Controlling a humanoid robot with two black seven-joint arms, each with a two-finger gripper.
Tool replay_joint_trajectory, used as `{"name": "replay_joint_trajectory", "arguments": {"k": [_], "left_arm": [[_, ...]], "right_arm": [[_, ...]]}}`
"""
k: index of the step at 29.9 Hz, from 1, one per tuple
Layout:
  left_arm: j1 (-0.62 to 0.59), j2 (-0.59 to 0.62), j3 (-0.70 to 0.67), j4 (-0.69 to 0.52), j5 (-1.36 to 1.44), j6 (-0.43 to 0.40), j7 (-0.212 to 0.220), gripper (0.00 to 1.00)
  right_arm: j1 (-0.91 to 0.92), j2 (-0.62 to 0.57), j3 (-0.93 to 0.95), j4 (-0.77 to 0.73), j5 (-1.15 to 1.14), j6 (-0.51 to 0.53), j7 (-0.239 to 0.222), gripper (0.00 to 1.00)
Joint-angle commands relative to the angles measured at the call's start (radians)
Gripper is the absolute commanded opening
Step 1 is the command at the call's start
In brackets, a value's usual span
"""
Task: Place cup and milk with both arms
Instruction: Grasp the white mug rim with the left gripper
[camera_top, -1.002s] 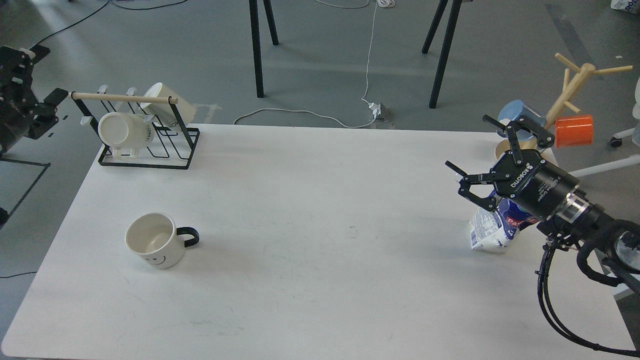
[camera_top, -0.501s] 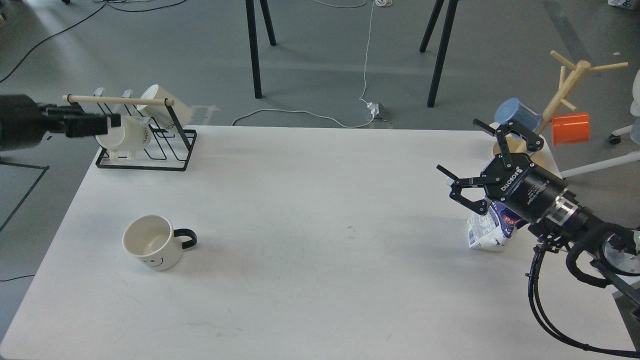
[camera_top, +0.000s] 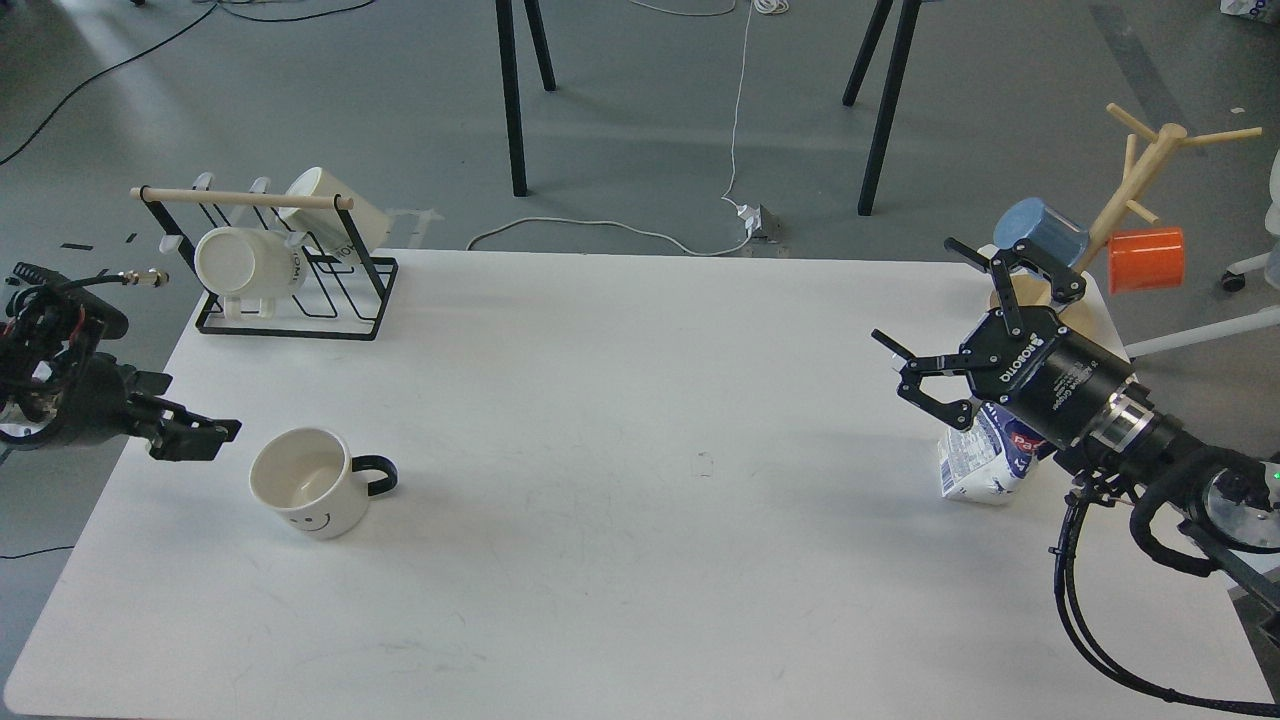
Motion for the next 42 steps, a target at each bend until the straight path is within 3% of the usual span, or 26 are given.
{"name": "replay_joint_trajectory", "arguments": {"k": [1, 11, 18, 21, 24, 25, 26, 27, 30, 42], "left_arm": [[0.009, -0.038, -0.001, 0.023, -0.001, -0.001, 0.0, 0.98], [0.024, -0.094, -0.001, 0.049, -0.001, -0.003, 0.0, 0.98], [0.055, -0.175, -0.001, 0.15, -0.003, 0.006, 0.0, 0.92], [0.057, -0.204, 0.002, 0.19, -0.001, 0.008, 0.0, 0.82], [0.055, -0.203, 0.005, 0.192, 0.008, 0.008, 0.0, 0.62], [0.055, -0.203, 0.006, 0.193, 0.009, 0.01, 0.0, 0.43], [0.057, -0.203, 0.005, 0.196, 0.009, 0.022, 0.0, 0.13], [0.057, -0.209, -0.001, 0.204, 0.005, 0.049, 0.0, 0.08], [0.06, -0.2, 0.026, 0.184, 0.011, 0.147, 0.0, 0.03], [0.015, -0.112, 0.043, 0.072, 0.009, 0.138, 0.0, 0.02]], "right_arm": [[-0.006, -0.003, 0.004, 0.001, 0.0, 0.0, 0.0, 0.97], [-0.012, -0.006, 0.004, 0.001, 0.0, 0.0, 0.0, 0.97], [-0.014, -0.009, 0.004, 0.002, 0.0, 0.0, 0.0, 0.97], [-0.015, -0.012, 0.004, 0.002, 0.0, 0.0, 0.0, 0.97], [-0.023, -0.012, 0.006, 0.002, 0.0, 0.0, 0.0, 0.97], [-0.023, -0.012, 0.006, 0.002, 0.0, 0.0, 0.0, 0.97], [-0.023, -0.012, 0.006, 0.002, 0.0, 0.0, 0.0, 0.97], [-0.023, -0.012, 0.006, 0.002, 0.0, 0.0, 0.0, 0.97], [-0.026, -0.012, 0.006, 0.002, 0.0, 0.0, 0.0, 0.97], [-0.027, -0.011, 0.007, -0.002, 0.0, 0.0, 0.004, 0.97]]}}
